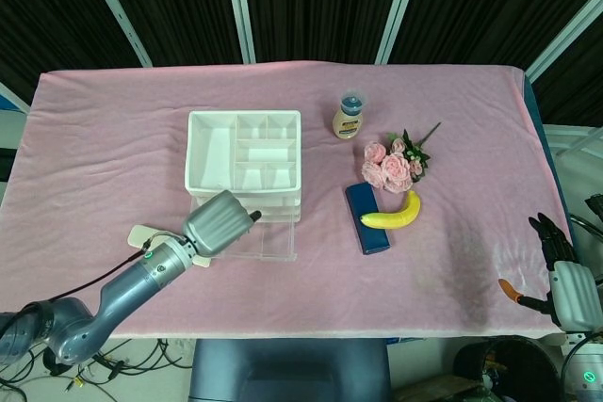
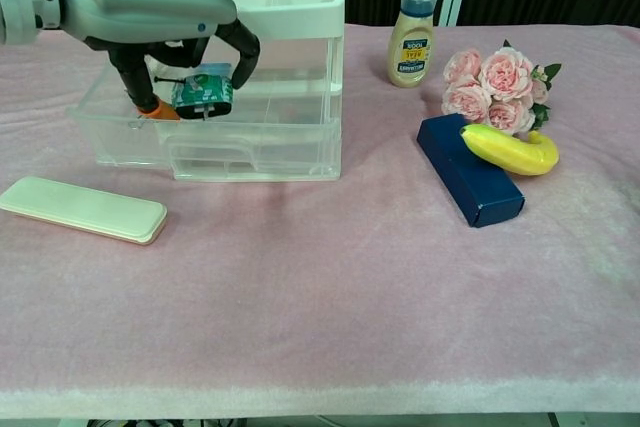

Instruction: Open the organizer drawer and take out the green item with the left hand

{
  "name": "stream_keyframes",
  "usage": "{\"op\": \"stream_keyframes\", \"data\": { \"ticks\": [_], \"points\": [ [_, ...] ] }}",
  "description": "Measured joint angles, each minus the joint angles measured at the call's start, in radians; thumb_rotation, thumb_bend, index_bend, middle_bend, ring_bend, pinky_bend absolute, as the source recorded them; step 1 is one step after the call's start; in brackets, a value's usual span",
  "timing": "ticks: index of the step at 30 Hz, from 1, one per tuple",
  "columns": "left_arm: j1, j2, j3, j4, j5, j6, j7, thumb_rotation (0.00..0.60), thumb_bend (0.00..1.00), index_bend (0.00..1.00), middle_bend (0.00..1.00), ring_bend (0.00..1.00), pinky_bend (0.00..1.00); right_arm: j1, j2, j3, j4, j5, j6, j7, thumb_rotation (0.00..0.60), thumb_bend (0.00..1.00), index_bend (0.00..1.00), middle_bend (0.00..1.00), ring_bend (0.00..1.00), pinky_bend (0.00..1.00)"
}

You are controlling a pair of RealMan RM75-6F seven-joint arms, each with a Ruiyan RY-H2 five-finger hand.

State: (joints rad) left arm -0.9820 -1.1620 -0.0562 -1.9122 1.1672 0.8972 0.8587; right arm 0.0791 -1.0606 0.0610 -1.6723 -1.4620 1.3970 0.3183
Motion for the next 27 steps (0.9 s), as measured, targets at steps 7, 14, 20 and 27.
{"op": "stream_keyframes", "data": {
  "ticks": [7, 14, 20, 27],
  "points": [
    [0.012, 0.070, -0.049, -0.070, 0.023, 0.062, -0.044, 0.600, 0.28, 0.51, 1.00, 1.00, 0.99, 0.000, 0.001, 0.000, 0.000, -0.001, 0.001, 0.003, 0.600, 0.11, 0.00, 0.00, 0.00, 0.12],
    [0.069, 0.203, -0.074, -0.152, 0.060, 0.155, -0.094, 0.600, 0.28, 0.51, 1.00, 1.00, 0.99, -0.001, 0.001, 0.000, 0.000, -0.001, 0.002, 0.003, 0.600, 0.11, 0.00, 0.00, 0.00, 0.12],
    [0.202, 0.341, -0.043, -0.182, 0.130, 0.266, -0.186, 0.600, 0.28, 0.51, 1.00, 1.00, 0.99, 0.000, -0.001, -0.002, -0.002, -0.006, 0.003, -0.003, 0.600, 0.11, 0.00, 0.00, 0.00, 0.12],
    [0.364, 0.374, 0.036, -0.088, 0.201, 0.349, -0.357, 0.600, 0.28, 0.51, 1.00, 1.00, 0.99, -0.003, -0.001, -0.003, -0.005, -0.005, 0.006, -0.010, 0.600, 0.11, 0.00, 0.00, 0.00, 0.12]
  ]
}}
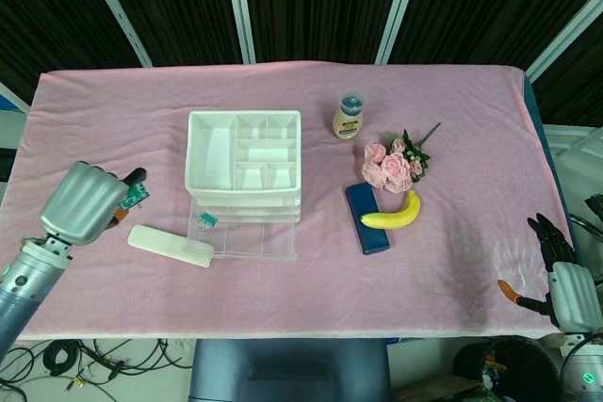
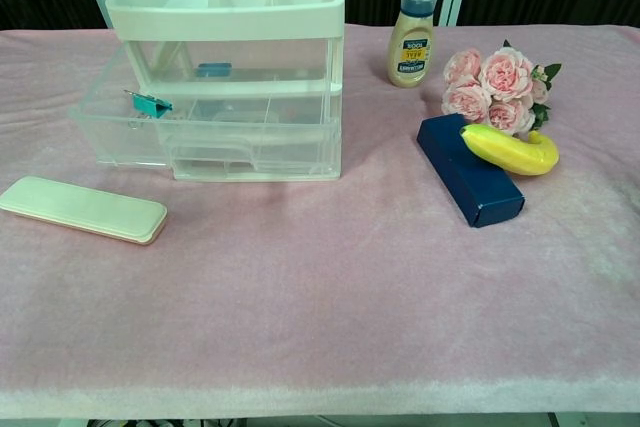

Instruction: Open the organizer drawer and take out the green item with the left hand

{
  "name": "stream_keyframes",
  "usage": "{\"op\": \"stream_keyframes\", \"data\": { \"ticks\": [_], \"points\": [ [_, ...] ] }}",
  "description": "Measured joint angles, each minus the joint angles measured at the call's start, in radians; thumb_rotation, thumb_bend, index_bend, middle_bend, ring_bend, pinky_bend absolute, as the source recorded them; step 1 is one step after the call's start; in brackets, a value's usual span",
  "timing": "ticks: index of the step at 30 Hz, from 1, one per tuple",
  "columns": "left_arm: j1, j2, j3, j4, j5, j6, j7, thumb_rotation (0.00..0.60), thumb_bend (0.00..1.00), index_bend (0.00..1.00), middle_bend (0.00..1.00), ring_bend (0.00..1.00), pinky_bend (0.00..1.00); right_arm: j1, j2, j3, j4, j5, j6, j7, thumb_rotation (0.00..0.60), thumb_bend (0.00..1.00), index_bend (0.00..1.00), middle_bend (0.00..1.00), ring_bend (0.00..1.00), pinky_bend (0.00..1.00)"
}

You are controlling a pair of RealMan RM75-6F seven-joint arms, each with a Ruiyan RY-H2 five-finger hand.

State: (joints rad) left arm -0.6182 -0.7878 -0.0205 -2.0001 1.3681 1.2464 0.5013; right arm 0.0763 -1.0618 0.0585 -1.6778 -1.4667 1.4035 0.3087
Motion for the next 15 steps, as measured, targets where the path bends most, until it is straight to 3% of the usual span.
{"op": "stream_keyframes", "data": {
  "ticks": [7, 15],
  "points": [
    [0.076, -0.104, 0.059, 0.179, 0.014, -0.001, -0.093, 0.600, 0.28, 0.50, 1.00, 1.00, 0.99, -0.002, 0.000, 0.000, -0.002, 0.001, 0.002, -0.004, 0.600, 0.11, 0.00, 0.00, 0.00, 0.12],
    [0.101, -0.277, 0.077, 0.305, -0.027, -0.064, -0.070, 0.600, 0.28, 0.49, 1.00, 1.00, 0.99, -0.002, 0.000, 0.000, 0.000, 0.001, 0.002, -0.002, 0.600, 0.11, 0.00, 0.00, 0.00, 0.12]
  ]
}}
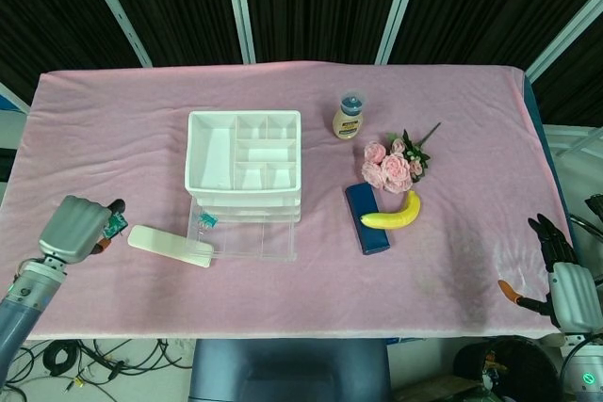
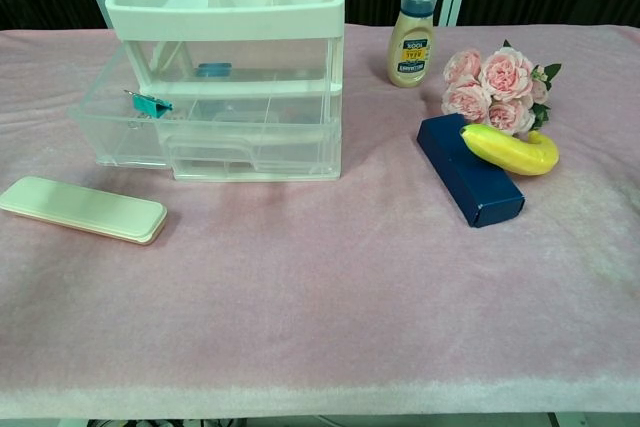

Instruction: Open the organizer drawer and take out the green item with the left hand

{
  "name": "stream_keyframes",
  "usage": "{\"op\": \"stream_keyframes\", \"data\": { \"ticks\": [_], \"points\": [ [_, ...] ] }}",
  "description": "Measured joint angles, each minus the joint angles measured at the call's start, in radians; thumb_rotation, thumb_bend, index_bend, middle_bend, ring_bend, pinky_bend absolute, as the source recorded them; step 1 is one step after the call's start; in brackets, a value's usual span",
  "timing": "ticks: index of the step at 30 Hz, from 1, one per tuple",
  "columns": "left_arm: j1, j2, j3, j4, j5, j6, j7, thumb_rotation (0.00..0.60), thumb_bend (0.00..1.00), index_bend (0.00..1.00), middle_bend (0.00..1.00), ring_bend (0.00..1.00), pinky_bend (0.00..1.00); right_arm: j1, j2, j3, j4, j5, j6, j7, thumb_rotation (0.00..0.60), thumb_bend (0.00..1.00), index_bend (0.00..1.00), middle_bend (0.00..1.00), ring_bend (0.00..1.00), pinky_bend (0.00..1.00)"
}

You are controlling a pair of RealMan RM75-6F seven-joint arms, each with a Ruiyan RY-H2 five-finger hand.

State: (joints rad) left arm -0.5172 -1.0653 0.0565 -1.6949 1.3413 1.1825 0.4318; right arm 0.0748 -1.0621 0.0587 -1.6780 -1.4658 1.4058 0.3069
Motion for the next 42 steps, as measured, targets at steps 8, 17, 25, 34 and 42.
{"op": "stream_keyframes", "data": {
  "ticks": [8, 17, 25, 34, 42],
  "points": [
    [-0.004, -0.165, -0.015, 0.090, -0.082, -0.059, 0.117, 0.600, 0.27, 0.46, 1.00, 1.00, 0.99, 0.000, 0.001, 0.001, 0.002, 0.002, -0.001, 0.005, 0.600, 0.11, 0.00, 0.00, 0.00, 0.12],
    [-0.016, -0.252, -0.054, 0.138, -0.181, -0.084, 0.209, 0.600, 0.18, 0.35, 1.00, 1.00, 0.99, 0.000, 0.000, 0.001, 0.003, 0.001, -0.001, 0.006, 0.600, 0.11, 0.00, 0.00, 0.00, 0.12],
    [-0.020, -0.271, -0.068, 0.116, -0.220, -0.074, 0.265, 0.600, 0.12, 0.22, 1.00, 0.97, 0.97, 0.000, 0.001, 0.001, 0.002, 0.001, -0.002, 0.005, 0.600, 0.11, 0.00, 0.00, 0.00, 0.12],
    [0.055, -0.203, -0.067, 0.011, -0.157, 0.080, 0.194, 0.600, 0.10, 0.10, 0.46, 0.47, 0.45, 0.001, 0.001, 0.000, 0.004, -0.001, -0.003, 0.001, 0.600, 0.11, 0.00, 0.00, 0.00, 0.12],
    [0.216, -0.076, -0.016, -0.092, 0.012, 0.295, 0.002, 0.600, 0.03, 0.03, 0.04, 0.04, 0.05, 0.001, 0.000, 0.000, 0.006, -0.001, -0.001, -0.006, 0.600, 0.11, 0.00, 0.00, 0.00, 0.12]
  ]
}}
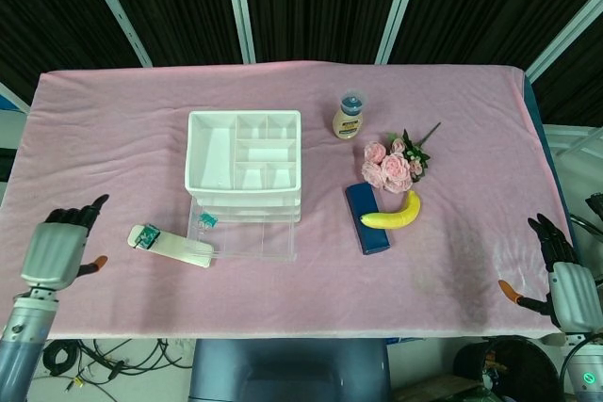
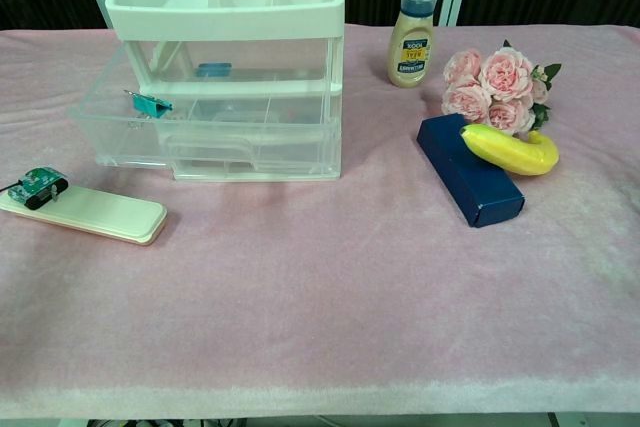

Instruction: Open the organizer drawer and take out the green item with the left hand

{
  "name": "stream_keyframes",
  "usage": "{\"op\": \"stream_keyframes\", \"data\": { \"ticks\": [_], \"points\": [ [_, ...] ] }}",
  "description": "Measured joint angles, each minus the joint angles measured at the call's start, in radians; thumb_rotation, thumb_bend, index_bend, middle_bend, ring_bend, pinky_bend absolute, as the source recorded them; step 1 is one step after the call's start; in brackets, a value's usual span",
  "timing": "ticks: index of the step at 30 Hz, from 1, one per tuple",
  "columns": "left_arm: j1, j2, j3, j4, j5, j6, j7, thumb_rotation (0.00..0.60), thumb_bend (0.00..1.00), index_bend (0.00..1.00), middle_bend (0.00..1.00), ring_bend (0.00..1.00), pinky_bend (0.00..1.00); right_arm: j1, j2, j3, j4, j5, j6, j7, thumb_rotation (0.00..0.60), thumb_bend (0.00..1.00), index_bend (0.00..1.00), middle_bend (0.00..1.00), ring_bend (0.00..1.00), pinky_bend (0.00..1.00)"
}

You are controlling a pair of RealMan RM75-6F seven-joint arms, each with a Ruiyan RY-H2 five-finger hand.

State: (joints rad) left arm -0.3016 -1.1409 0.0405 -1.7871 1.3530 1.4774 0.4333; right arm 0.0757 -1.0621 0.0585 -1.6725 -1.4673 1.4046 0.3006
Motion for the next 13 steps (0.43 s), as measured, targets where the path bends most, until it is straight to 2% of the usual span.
{"op": "stream_keyframes", "data": {
  "ticks": [2, 7, 13],
  "points": [
    [0.040, 0.019, 0.015, -0.007, 0.029, 0.048, -0.040, 0.600, 0.03, 0.00, 0.00, 0.00, 0.00, 0.000, 0.000, 0.000, 0.001, -0.001, 0.001, -0.004, 0.600, 0.11, 0.00, 0.00, 0.00, 0.12],
    [0.145, 0.041, 0.060, 0.026, 0.102, 0.175, -0.128, 0.600, 0.02, 0.00, 0.00, 0.00, 0.00, -0.001, -0.002, -0.004, 0.003, -0.010, 0.006, -0.014, 0.600, 0.11, 0.00, 0.00, 0.00, 0.12],
    [0.220, 0.034, 0.084, 0.121, 0.126, 0.240, -0.193, 0.600, 0.00, 0.00, 0.00, 0.00, 0.00, -0.002, 0.000, -0.008, 0.020, -0.032, 0.017, -0.019, 0.600, 0.11, 0.00, 0.00, 0.00, 0.12]
  ]
}}
